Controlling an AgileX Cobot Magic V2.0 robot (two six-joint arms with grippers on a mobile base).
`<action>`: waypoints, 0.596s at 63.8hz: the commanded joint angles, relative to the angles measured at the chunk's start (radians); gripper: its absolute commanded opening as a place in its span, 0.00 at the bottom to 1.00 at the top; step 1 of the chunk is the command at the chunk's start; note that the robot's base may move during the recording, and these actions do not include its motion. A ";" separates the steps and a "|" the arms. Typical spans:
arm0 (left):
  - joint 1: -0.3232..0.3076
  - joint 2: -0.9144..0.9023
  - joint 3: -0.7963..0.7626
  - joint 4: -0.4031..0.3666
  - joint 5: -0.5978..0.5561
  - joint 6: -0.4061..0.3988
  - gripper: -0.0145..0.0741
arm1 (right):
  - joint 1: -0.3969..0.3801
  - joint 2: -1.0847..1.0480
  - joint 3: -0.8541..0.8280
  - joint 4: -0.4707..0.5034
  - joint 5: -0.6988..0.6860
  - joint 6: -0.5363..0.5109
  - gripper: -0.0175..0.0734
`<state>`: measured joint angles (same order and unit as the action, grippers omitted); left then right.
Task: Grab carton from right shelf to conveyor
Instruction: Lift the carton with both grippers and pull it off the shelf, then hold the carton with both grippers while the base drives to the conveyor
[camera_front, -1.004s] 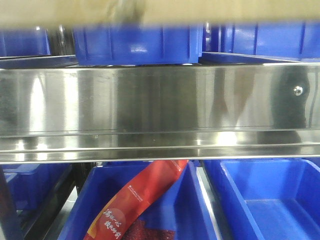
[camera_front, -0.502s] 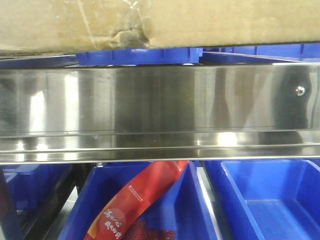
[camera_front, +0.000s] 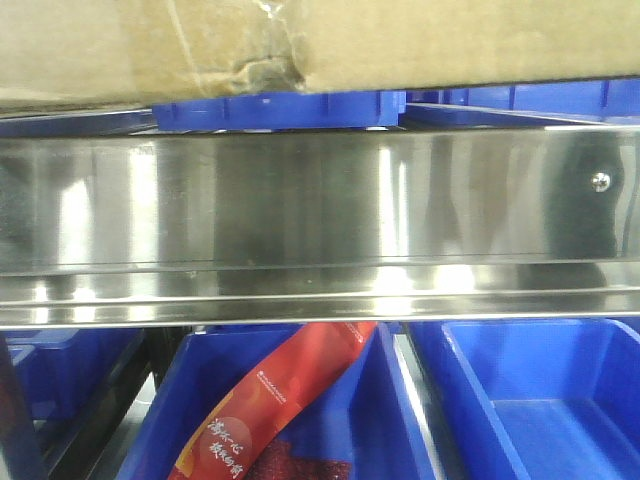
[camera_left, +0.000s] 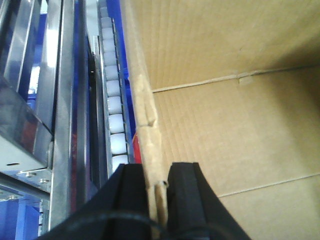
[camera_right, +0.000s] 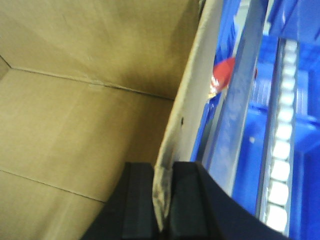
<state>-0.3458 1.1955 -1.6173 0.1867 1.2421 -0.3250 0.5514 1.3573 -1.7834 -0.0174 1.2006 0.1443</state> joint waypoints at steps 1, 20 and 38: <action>-0.003 -0.015 -0.003 0.001 -0.021 0.004 0.15 | 0.000 -0.020 -0.005 -0.008 -0.079 -0.022 0.12; -0.003 -0.015 -0.003 0.001 -0.021 0.004 0.15 | 0.000 -0.020 -0.005 -0.008 -0.113 -0.022 0.12; -0.003 -0.015 -0.003 0.003 -0.021 0.004 0.15 | 0.000 -0.017 -0.005 -0.008 -0.114 -0.022 0.12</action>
<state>-0.3458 1.1933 -1.6173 0.1998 1.2297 -0.3268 0.5514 1.3573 -1.7834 -0.0174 1.1517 0.1404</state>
